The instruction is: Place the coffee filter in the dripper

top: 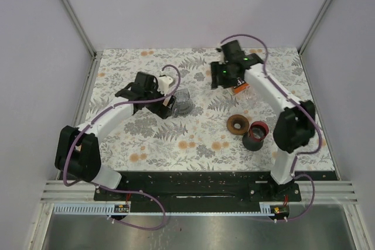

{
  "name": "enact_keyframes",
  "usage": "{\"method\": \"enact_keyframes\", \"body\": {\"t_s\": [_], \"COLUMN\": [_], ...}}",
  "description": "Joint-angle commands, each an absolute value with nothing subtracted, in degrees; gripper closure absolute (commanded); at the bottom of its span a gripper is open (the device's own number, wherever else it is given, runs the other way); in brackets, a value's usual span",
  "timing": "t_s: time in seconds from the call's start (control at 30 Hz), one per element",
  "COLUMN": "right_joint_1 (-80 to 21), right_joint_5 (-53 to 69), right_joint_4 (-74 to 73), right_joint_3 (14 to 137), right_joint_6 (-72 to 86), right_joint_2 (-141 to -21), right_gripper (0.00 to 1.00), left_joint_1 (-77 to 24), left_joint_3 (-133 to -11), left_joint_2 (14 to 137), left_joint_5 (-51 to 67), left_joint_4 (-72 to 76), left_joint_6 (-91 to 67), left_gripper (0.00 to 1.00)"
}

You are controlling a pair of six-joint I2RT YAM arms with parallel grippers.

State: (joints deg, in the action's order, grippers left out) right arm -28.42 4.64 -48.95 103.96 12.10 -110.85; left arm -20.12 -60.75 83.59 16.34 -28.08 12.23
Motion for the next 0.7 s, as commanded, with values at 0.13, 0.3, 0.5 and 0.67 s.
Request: {"method": "enact_keyframes", "body": {"t_s": [0.13,0.3,0.5,0.67], "right_joint_1": [-19.1,-19.1,-19.2,-19.7], "right_joint_5": [5.0,3.2,4.8,6.3], "right_joint_4": [-41.9,-45.1,-45.8,-45.7], "right_joint_3": [85.5,80.6,76.3,72.5], "right_joint_6": [14.5,14.6,16.5,17.6], "right_joint_2": [-95.9,-94.5,-94.4,-95.2], "right_gripper": [0.35,0.36,0.39,0.41], "left_joint_1": [-28.3,-28.7,-28.4,-26.9], "left_joint_3": [-63.4,-64.9,-63.3,-62.6], "left_joint_2": [89.8,94.3,94.0,93.0], "left_joint_5": [4.6,-3.7,-12.0,-15.8], "left_joint_4": [-21.0,-20.4,-16.5,-14.1], "left_joint_6": [11.5,10.7,12.0,13.8], "left_gripper": [0.11,0.12,0.12,0.12]}}
